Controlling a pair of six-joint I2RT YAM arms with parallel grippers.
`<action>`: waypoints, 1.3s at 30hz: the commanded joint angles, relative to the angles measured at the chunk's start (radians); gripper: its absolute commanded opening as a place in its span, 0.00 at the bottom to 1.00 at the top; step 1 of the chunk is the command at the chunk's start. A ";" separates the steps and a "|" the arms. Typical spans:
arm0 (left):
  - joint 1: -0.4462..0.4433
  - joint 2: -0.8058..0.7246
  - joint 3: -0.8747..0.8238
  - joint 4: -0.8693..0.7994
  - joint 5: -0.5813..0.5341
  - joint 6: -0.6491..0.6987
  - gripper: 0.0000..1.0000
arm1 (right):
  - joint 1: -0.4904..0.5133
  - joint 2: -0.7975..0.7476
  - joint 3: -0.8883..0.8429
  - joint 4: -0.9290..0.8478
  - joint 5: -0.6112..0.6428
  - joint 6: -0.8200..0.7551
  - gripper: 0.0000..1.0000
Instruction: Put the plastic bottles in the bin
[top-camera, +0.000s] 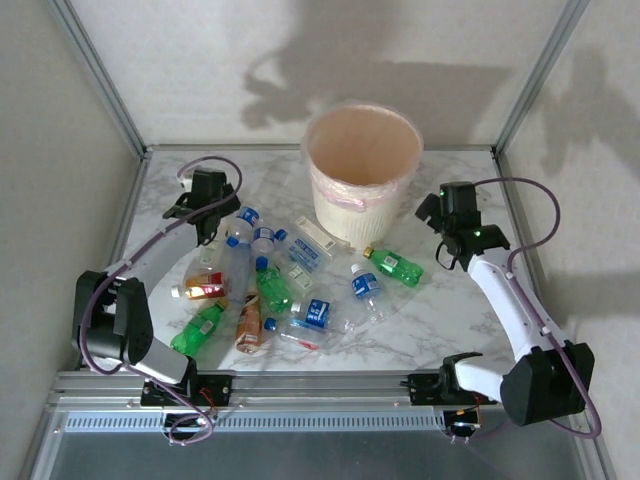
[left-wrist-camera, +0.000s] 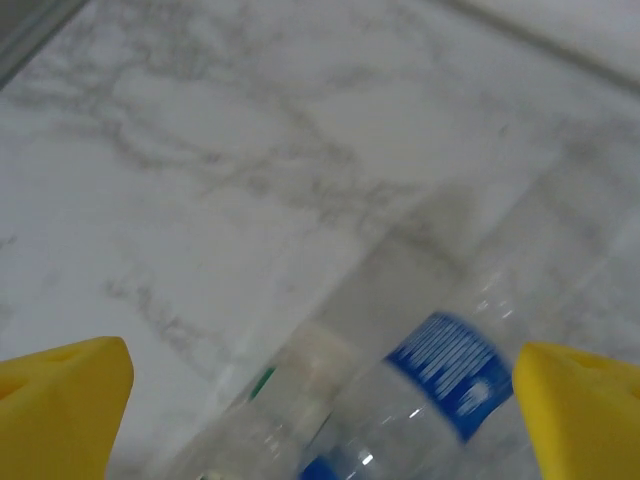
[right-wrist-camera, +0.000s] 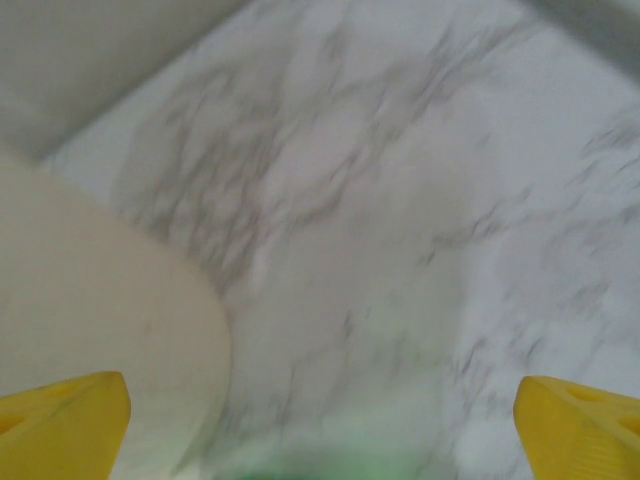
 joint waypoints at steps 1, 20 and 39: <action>0.014 -0.057 -0.037 -0.140 0.008 0.038 0.97 | 0.016 -0.021 0.028 -0.083 -0.096 -0.013 0.98; 0.035 -0.028 -0.209 -0.144 0.065 0.019 0.93 | 0.188 0.055 0.111 -0.133 0.054 0.045 0.97; 0.123 0.164 -0.125 -0.043 0.099 -0.021 0.81 | 0.205 0.032 0.116 -0.146 0.025 0.062 0.97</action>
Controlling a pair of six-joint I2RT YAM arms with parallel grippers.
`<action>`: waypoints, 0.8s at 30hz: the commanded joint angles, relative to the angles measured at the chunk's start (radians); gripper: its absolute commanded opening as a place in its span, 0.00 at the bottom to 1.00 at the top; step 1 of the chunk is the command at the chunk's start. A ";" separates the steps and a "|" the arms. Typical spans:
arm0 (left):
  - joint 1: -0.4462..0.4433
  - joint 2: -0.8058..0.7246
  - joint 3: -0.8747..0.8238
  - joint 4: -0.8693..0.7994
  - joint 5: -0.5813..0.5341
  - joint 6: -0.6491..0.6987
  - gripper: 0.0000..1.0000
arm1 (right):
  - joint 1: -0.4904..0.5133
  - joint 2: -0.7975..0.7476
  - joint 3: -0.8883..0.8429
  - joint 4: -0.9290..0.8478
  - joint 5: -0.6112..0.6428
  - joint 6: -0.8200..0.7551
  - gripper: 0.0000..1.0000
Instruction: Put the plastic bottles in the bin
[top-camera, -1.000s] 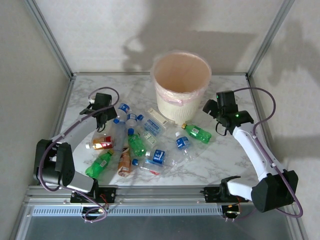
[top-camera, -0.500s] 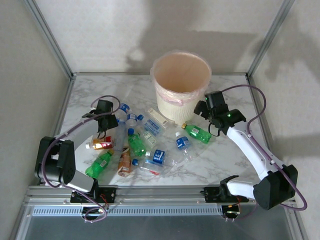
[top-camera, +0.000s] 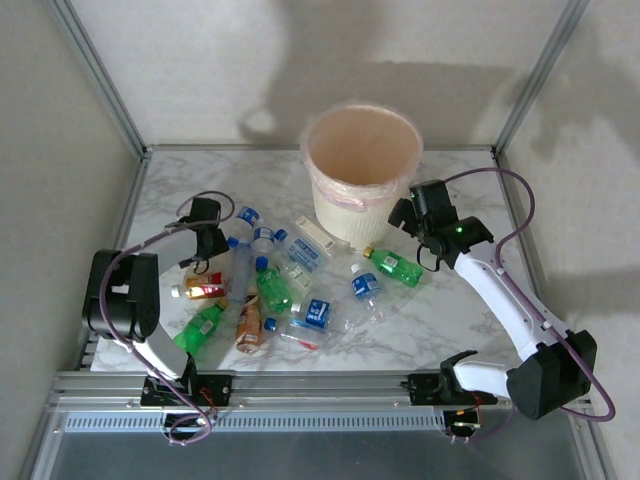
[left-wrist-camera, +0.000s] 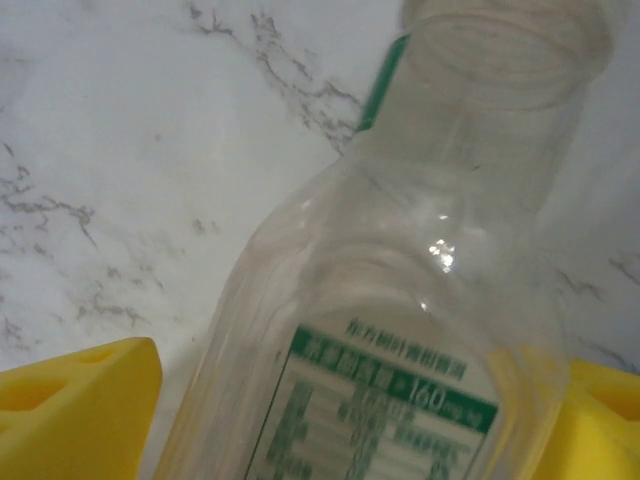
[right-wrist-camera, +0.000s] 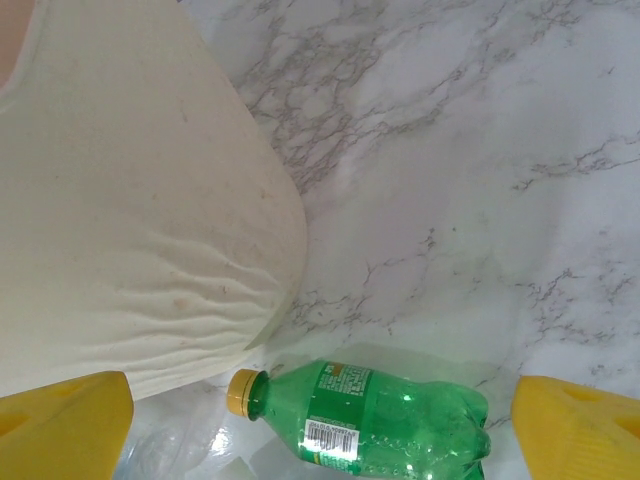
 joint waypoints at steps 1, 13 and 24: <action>0.012 0.026 0.042 0.013 0.016 -0.013 0.79 | 0.011 -0.019 0.012 -0.023 0.001 0.021 0.96; 0.012 0.028 0.063 0.009 0.002 -0.011 0.63 | 0.009 -0.039 0.006 -0.017 -0.024 0.039 0.93; -0.015 -0.129 0.173 -0.086 0.037 -0.047 0.59 | 0.010 -0.094 0.018 0.003 -0.032 0.033 0.92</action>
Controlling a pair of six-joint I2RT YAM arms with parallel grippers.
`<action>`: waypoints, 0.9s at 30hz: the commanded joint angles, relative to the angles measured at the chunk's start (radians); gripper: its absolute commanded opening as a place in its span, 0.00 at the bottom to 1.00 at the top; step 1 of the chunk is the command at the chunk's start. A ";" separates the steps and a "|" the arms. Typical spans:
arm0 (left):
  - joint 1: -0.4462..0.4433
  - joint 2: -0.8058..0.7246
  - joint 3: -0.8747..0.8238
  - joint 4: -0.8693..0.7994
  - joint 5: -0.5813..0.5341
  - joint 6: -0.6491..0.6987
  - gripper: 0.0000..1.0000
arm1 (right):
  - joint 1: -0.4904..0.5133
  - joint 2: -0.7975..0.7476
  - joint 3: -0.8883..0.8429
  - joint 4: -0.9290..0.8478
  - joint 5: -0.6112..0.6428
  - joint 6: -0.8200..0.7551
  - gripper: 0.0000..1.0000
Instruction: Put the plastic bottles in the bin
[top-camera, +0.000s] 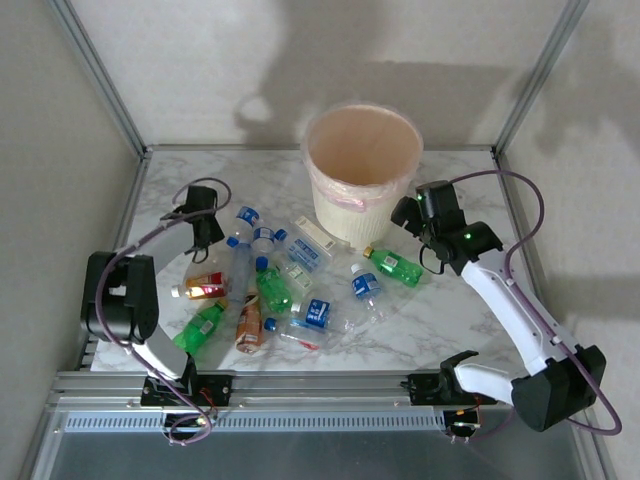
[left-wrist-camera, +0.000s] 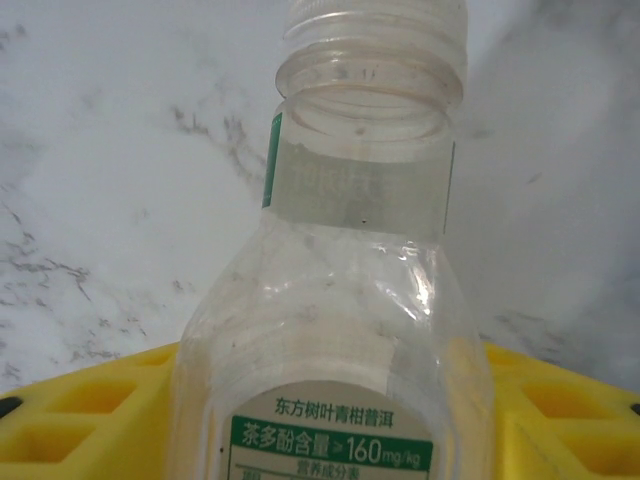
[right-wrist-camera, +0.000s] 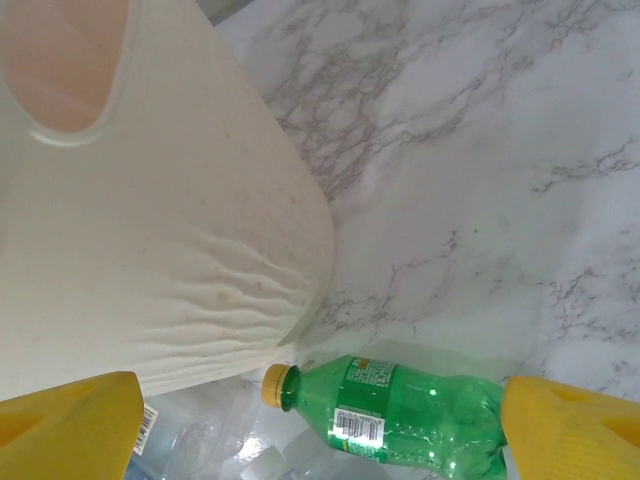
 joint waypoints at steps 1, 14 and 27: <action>-0.028 -0.112 0.110 -0.066 0.021 -0.039 0.59 | 0.009 -0.026 0.023 0.002 -0.007 0.005 0.92; -0.396 -0.052 0.750 -0.076 0.091 -0.151 0.63 | 0.009 -0.065 0.031 -0.003 -0.012 0.010 0.92; -0.585 0.317 1.125 -0.049 0.160 -0.149 0.63 | 0.009 -0.178 -0.036 -0.052 -0.024 0.037 0.91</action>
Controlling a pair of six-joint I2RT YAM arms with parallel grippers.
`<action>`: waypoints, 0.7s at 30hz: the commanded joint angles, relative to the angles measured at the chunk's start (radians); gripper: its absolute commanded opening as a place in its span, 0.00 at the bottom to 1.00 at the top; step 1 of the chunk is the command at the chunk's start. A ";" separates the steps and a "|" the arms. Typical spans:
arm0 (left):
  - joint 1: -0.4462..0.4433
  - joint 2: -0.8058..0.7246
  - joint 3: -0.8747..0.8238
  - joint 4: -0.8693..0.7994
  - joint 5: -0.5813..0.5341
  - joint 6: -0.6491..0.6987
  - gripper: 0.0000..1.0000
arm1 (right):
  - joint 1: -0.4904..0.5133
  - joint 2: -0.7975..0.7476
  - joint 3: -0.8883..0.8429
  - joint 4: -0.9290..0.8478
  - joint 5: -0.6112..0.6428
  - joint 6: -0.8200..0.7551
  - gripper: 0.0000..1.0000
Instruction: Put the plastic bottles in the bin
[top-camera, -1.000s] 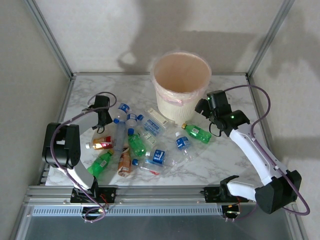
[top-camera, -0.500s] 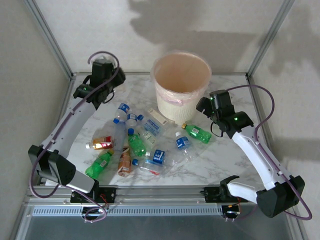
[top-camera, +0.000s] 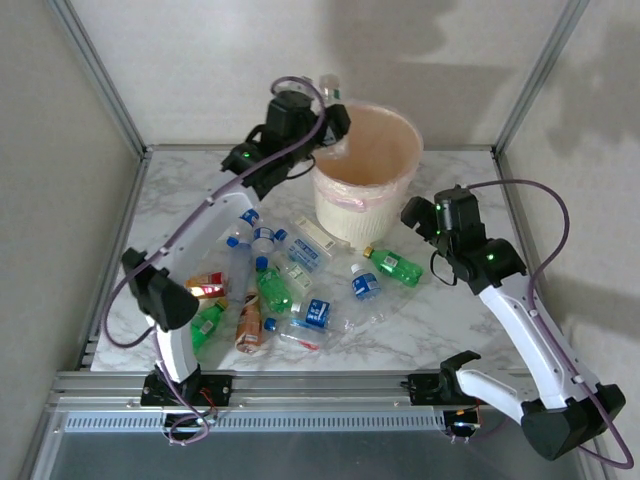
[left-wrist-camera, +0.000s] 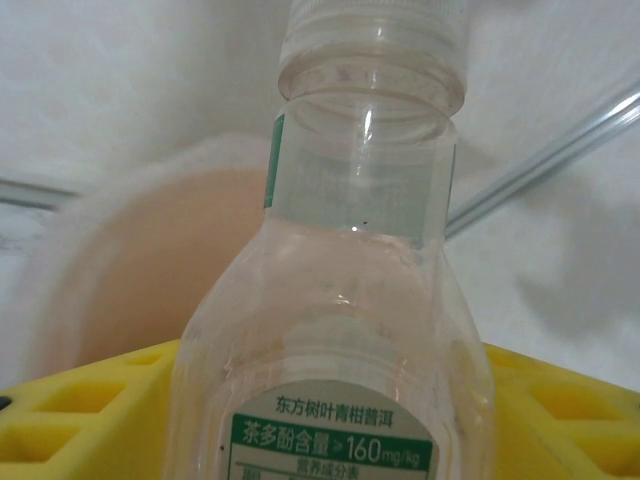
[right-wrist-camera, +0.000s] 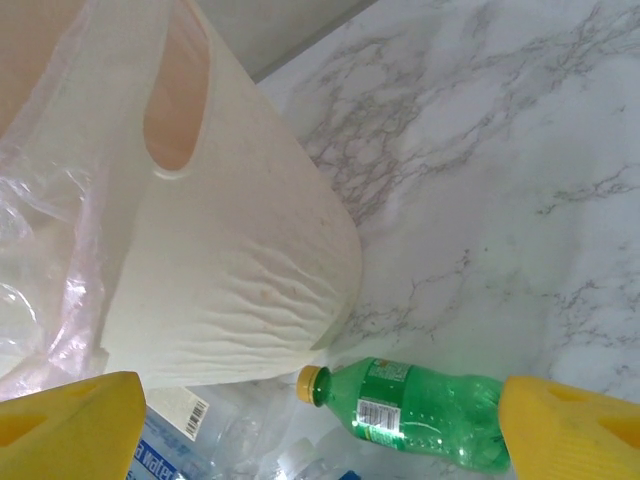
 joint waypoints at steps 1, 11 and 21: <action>-0.010 0.064 0.068 -0.020 0.026 -0.008 0.63 | 0.009 -0.025 -0.024 -0.033 -0.016 0.022 0.91; -0.045 0.064 0.071 -0.016 0.016 -0.005 0.84 | 0.010 -0.069 -0.071 -0.056 0.013 -0.004 0.96; -0.045 -0.082 0.023 0.027 0.023 0.000 0.83 | 0.036 -0.124 -0.220 0.043 -0.176 -0.126 0.96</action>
